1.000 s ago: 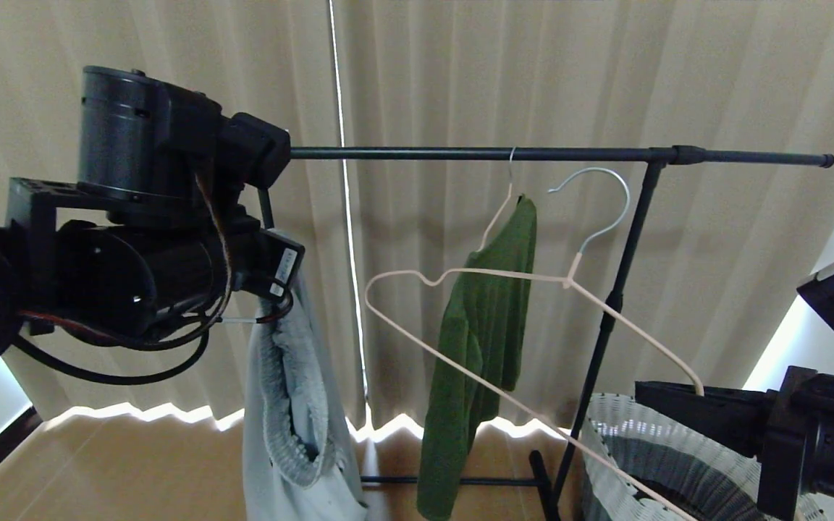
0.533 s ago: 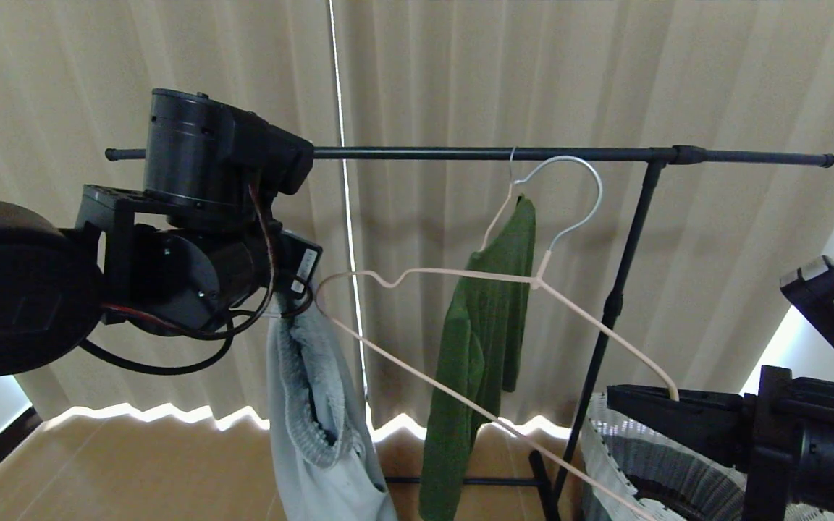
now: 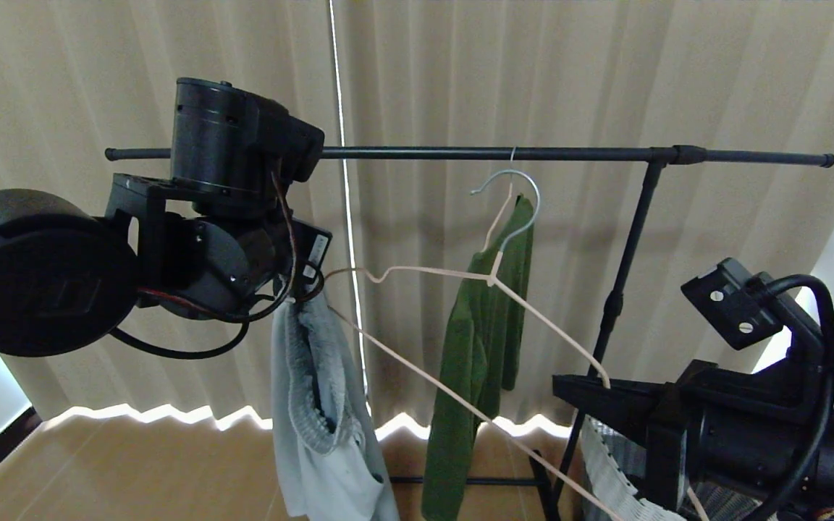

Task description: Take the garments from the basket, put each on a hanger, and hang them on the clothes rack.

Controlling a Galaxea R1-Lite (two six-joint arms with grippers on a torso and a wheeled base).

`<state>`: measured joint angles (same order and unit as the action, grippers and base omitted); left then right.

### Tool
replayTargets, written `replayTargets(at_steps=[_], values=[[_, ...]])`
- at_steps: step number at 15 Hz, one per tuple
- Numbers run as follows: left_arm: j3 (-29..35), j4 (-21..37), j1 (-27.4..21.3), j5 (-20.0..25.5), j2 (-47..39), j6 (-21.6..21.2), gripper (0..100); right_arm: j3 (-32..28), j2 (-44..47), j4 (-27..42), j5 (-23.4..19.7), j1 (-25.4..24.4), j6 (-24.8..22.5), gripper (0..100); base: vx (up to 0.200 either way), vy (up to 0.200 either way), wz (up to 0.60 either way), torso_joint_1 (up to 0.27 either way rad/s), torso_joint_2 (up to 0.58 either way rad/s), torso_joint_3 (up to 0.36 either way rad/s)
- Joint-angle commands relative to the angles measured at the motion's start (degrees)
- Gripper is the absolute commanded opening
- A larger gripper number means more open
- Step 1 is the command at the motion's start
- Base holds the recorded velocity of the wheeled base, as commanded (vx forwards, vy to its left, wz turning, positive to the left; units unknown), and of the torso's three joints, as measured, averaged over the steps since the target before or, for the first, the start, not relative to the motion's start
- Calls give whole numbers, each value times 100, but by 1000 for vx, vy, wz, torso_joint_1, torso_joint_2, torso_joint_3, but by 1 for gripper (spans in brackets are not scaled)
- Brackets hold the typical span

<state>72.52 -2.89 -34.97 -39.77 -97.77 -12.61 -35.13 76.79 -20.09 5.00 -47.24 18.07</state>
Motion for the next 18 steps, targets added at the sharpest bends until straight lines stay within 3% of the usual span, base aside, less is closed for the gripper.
replayTargets(at_steps=[1, 10, 15, 18], values=[[87, 8, 43, -49, -23, -14, 0, 15, 47, -48, 28, -13, 13, 0, 0, 0, 0, 0, 0, 0], [403, -1, 272, -348, -375, -67, 0, 393, -841, -65, -359, -198, 162, 0, 0, 0, 0, 0, 0, 0], [403, -1, 254, -374, -357, -75, 0, 340, -709, -74, -465, -224, 136, 0, 0, 0, 0, 0, 0, 0], [386, -1, 246, -453, -348, -111, 0, 50, -32, -250, -412, -216, 136, 0, 0, 0, 0, 0, 0, 0]])
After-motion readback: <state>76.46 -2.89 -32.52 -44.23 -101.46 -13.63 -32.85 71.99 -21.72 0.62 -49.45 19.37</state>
